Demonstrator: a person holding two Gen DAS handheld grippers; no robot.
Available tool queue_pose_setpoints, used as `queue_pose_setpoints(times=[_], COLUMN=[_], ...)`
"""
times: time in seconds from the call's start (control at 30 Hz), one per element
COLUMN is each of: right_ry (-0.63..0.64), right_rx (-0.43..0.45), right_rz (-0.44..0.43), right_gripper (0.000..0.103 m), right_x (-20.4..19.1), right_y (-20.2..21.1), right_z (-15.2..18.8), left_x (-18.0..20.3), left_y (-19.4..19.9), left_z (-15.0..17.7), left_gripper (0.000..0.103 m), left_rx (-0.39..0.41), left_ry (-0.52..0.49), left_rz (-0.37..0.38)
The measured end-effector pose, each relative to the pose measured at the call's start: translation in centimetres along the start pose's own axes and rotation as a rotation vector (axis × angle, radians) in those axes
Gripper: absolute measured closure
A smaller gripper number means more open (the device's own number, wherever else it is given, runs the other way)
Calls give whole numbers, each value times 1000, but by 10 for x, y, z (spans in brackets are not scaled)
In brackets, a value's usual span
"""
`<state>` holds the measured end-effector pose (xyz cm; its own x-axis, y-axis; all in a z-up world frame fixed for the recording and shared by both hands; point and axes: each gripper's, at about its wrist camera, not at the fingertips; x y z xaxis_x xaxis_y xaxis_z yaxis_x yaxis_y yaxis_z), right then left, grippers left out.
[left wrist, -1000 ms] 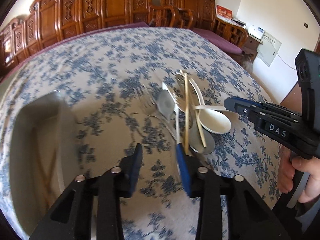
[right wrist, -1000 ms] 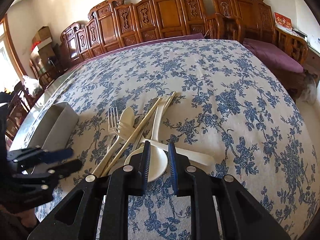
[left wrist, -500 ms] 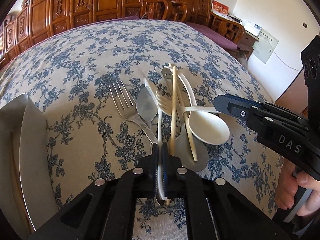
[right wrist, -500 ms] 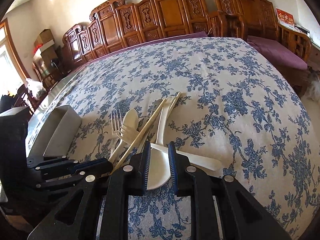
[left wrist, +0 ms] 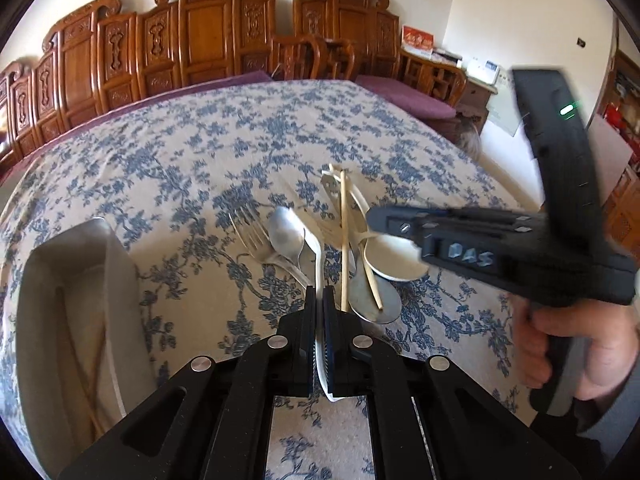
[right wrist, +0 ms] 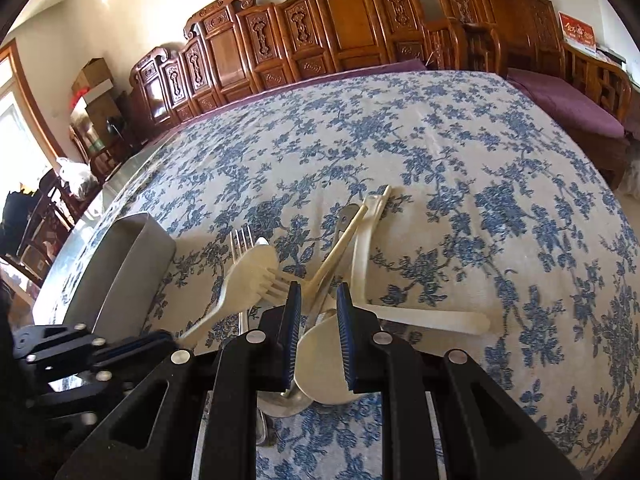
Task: Organize utensils
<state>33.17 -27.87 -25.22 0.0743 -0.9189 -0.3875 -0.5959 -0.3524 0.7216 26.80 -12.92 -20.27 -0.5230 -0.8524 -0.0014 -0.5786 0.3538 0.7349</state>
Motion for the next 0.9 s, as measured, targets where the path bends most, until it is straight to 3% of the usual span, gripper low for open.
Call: queue_pose_setpoints(times=[0.37,0.9], right_ry=[34,94], right_rx=[-53,-115], right_rz=[30,106], right_gripper=[83,83], right_x=[-22,-43], right_y=[-21,-37], right_z=[10,26], left_x=[-23,-36], left_y=[34,65], left_z=[4,3], left_gripper=[101,101], left_rx=[105,156], left_ry=[52,54], left_rz=[52,7])
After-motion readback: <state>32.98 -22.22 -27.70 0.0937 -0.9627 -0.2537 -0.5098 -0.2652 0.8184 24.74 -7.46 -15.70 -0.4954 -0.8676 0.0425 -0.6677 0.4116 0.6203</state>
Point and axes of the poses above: each gripper's, at about its wrist camera, not at the fingertips, and y roughly against the way its jaws point, x to its right, z to its underside, and after that the axes turned 10 degrees about -y, right-handed
